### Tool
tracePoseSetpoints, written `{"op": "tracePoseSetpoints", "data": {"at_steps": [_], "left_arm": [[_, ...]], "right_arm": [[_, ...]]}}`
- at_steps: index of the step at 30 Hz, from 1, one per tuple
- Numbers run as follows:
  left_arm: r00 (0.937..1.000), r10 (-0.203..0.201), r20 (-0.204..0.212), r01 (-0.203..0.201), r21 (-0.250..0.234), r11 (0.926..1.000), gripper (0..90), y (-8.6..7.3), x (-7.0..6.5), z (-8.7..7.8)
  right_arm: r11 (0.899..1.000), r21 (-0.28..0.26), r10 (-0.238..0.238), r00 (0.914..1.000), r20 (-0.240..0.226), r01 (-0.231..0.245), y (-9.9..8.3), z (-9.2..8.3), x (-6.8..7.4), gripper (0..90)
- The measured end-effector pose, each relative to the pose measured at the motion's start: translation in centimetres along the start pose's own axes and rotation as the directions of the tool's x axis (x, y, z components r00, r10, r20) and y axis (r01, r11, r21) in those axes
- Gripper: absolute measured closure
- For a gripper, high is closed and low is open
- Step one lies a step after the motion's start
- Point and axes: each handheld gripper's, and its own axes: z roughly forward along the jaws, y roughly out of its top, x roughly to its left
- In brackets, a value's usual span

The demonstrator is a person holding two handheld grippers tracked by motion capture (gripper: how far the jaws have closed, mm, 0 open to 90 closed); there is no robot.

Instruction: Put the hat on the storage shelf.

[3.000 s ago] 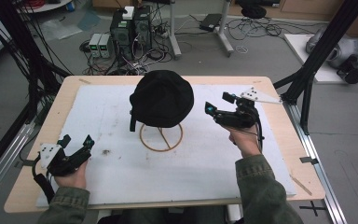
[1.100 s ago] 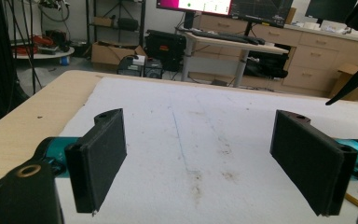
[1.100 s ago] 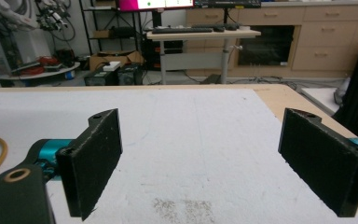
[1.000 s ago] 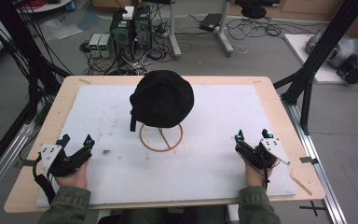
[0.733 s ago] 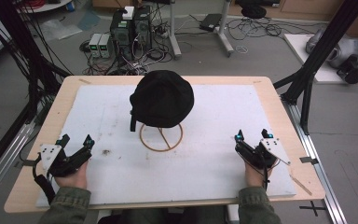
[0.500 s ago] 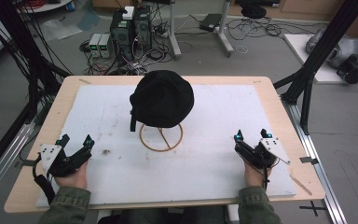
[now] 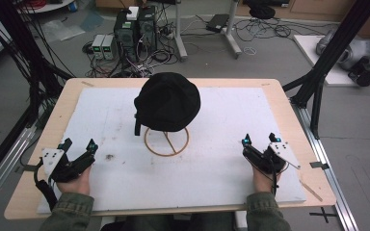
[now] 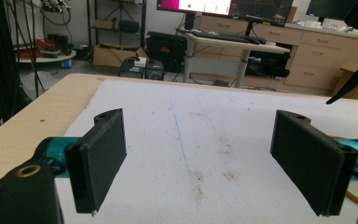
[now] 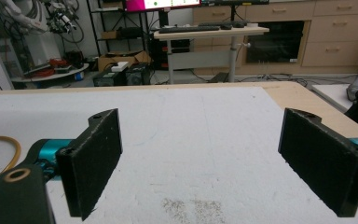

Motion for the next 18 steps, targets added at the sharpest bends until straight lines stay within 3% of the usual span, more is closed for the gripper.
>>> {"op": "tracePoseSetpoints", "data": {"at_steps": [18], "left_arm": [[0.9999,-0.001,0.013,0.001,0.006,1.0000,18.5,-0.06,-0.07,0.18]], "right_arm": [[1.000,0.009,0.005,1.0000,-0.007,-0.005,0.03,0.10,-0.36,12.6]]}}
